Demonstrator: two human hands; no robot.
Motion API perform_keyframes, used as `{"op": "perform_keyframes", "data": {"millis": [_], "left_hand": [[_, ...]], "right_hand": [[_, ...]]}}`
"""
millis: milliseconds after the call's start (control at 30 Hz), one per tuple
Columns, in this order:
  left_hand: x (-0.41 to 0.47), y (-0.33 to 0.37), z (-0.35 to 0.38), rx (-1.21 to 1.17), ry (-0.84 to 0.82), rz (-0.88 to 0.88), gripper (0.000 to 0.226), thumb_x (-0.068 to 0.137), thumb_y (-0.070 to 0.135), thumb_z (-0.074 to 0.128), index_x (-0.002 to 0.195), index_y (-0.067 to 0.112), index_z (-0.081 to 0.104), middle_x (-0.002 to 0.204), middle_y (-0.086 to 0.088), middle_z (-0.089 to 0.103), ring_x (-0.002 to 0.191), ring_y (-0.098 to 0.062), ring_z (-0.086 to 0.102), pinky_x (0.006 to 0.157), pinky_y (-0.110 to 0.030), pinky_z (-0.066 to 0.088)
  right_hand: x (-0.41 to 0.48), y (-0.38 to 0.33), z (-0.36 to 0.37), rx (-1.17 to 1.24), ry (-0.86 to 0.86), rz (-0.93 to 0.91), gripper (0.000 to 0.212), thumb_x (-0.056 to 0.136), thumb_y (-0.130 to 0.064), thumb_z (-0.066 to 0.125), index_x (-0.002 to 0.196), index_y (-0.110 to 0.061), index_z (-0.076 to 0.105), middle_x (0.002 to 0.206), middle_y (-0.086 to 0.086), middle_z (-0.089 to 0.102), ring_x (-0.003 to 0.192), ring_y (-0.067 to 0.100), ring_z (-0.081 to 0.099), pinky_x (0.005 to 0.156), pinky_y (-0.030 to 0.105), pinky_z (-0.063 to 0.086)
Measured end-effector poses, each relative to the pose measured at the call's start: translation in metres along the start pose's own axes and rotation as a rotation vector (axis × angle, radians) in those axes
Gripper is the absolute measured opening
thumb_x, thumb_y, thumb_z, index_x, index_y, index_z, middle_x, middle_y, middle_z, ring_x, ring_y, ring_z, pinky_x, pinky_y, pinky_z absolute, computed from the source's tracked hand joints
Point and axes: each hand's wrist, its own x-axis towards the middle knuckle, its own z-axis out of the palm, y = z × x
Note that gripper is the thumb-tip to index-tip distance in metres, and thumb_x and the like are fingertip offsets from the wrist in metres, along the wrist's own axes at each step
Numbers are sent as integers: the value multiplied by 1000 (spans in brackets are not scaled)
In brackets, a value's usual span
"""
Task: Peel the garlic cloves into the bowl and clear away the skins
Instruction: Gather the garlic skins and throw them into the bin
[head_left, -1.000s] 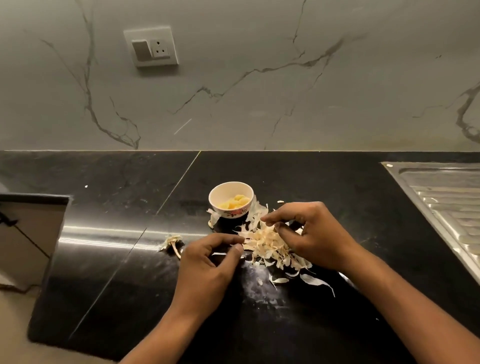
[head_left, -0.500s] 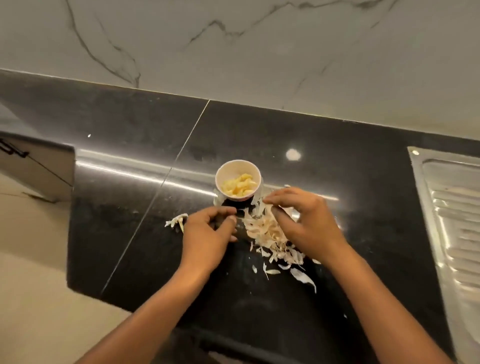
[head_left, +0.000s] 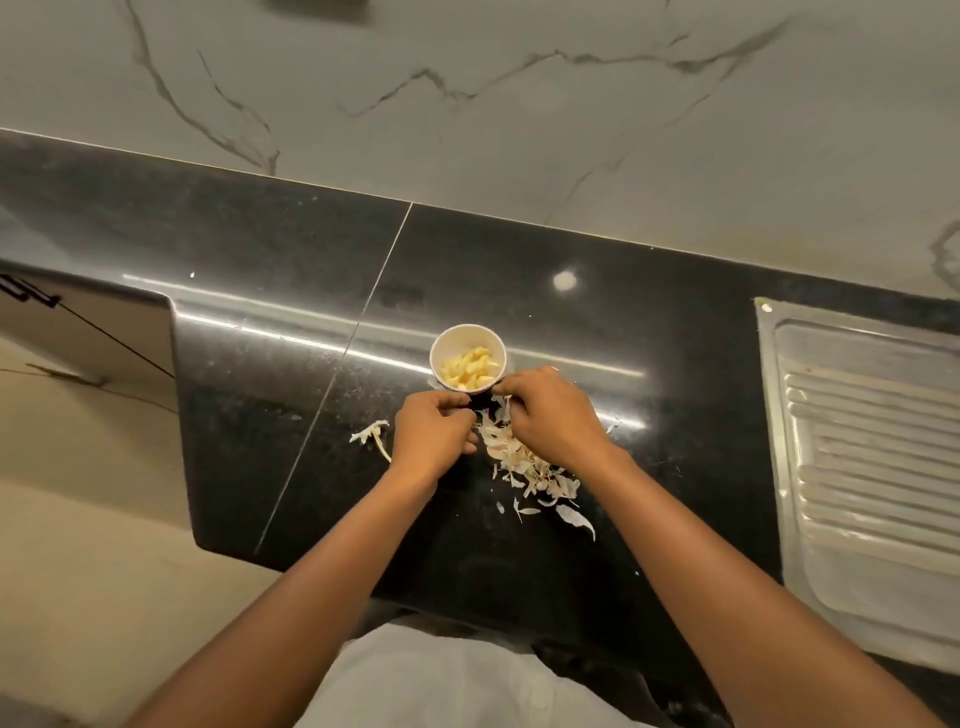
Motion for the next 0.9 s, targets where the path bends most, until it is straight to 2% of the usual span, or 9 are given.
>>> {"op": "perform_keyframes", "data": {"millis": [133, 267, 333, 400, 533, 667, 733, 800, 900], "left_hand": [[14, 12, -6, 33, -14, 12, 25, 92, -1, 61, 113, 9, 71, 80, -9, 79, 51, -15, 68, 48, -27, 52], [28, 25, -20, 89, 29, 32, 26, 91, 0, 62, 112, 13, 70, 81, -7, 78, 47, -12, 62, 42, -25, 45], [35, 24, -30, 179, 77, 73, 24, 91, 3, 64, 109, 13, 75, 81, -4, 77, 58, -14, 68, 51, -29, 55], [39, 21, -41, 270, 122, 134, 23, 91, 9, 65, 106, 17, 80, 81, 1, 76, 72, -15, 72, 71, -36, 63], [31, 7, -58, 442, 182, 193, 24, 94, 21, 65, 115, 24, 77, 95, 7, 72, 81, -9, 68, 80, -37, 59], [10, -18, -63, 584, 232, 271, 32, 95, 30, 68, 127, 31, 70, 118, 7, 54, 115, -16, 52, 91, -38, 53], [0, -28, -60, 614, 247, 247, 41, 93, 33, 71, 134, 32, 66, 125, 6, 47, 124, -18, 42, 100, -43, 51], [-6, -32, -57, 606, 239, 174, 51, 92, 34, 72, 142, 31, 60, 133, 4, 43, 129, -21, 38, 104, -45, 50], [-6, -35, -54, 595, 185, 100, 60, 92, 30, 74, 149, 28, 53, 143, 0, 41, 134, -24, 39, 107, -43, 47]], "right_hand": [[15, -3, -1, -37, -1, -20, 46, 95, -10, 53, 132, -28, 73, 126, -9, 73, 118, 20, 59, 85, 42, 54], [36, -7, -7, -45, 8, -44, 46, 91, -6, 52, 124, -27, 75, 124, -6, 72, 119, 22, 57, 87, 50, 56], [49, -8, -10, -70, -8, -41, 43, 93, -5, 53, 124, -25, 76, 131, -4, 70, 124, 24, 55, 91, 52, 57], [56, -5, -8, -95, -39, -29, 35, 99, -10, 53, 125, -21, 75, 135, -1, 67, 128, 26, 53, 94, 50, 56], [50, 5, 5, -121, -130, -23, 36, 104, -14, 50, 136, -18, 65, 141, 1, 58, 133, 25, 49, 106, 49, 51], [17, 8, 11, -156, -178, -104, 50, 103, -14, 49, 152, -19, 54, 157, -1, 48, 144, 24, 42, 113, 48, 47], [-2, 7, 13, -172, -216, -144, 53, 102, -12, 49, 155, -21, 52, 160, -3, 46, 148, 22, 40, 114, 48, 47], [-19, 7, 12, -204, -225, -210, 53, 100, -12, 51, 152, -23, 56, 155, -4, 53, 144, 21, 46, 112, 46, 48], [-30, 6, 7, -233, -155, -276, 47, 98, -15, 54, 142, -25, 65, 133, -6, 71, 123, 21, 62, 98, 42, 55]]}}
